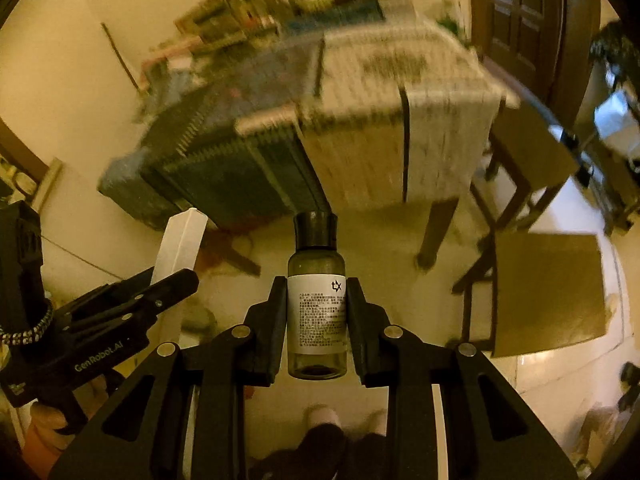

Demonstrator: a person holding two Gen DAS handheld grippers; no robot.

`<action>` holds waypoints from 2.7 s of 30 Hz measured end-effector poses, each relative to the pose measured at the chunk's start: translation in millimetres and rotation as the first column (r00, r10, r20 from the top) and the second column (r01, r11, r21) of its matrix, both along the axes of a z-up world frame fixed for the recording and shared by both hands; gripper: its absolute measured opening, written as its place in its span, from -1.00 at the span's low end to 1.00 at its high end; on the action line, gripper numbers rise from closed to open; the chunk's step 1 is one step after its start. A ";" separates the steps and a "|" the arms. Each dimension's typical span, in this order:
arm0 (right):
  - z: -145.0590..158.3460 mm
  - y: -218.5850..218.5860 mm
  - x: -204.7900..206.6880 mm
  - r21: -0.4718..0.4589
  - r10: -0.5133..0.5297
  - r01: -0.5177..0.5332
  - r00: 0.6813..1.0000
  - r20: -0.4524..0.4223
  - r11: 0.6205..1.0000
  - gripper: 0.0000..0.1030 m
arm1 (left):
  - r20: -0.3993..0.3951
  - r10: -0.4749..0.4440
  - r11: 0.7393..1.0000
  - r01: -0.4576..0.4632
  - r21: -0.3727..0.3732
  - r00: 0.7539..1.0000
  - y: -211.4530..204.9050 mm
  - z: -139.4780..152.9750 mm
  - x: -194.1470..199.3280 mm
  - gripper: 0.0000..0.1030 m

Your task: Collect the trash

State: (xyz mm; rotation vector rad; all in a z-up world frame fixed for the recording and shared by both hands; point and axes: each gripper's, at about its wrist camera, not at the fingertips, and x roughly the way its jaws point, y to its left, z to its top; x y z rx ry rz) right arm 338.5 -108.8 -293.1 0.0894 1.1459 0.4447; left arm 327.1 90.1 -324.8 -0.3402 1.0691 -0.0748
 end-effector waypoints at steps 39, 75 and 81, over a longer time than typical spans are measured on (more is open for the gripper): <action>-260.3 8.5 57.4 -0.050 0.098 -0.114 0.963 -0.253 0.992 -0.11 | -0.341 0.016 0.996 -0.047 -0.082 0.940 -19.4 -323.1 57.3 0.18; 283.3 -56.1 -181.1 0.094 0.033 -0.110 0.803 0.596 0.989 -0.11 | 0.549 -0.027 0.987 -0.066 0.149 0.836 -50.2 303.3 -213.8 0.18; 287.9 -48.5 -219.8 0.084 0.030 -0.104 0.784 0.620 0.991 0.38 | 0.598 -0.016 0.982 -0.101 0.161 0.801 -48.6 321.5 -270.5 0.88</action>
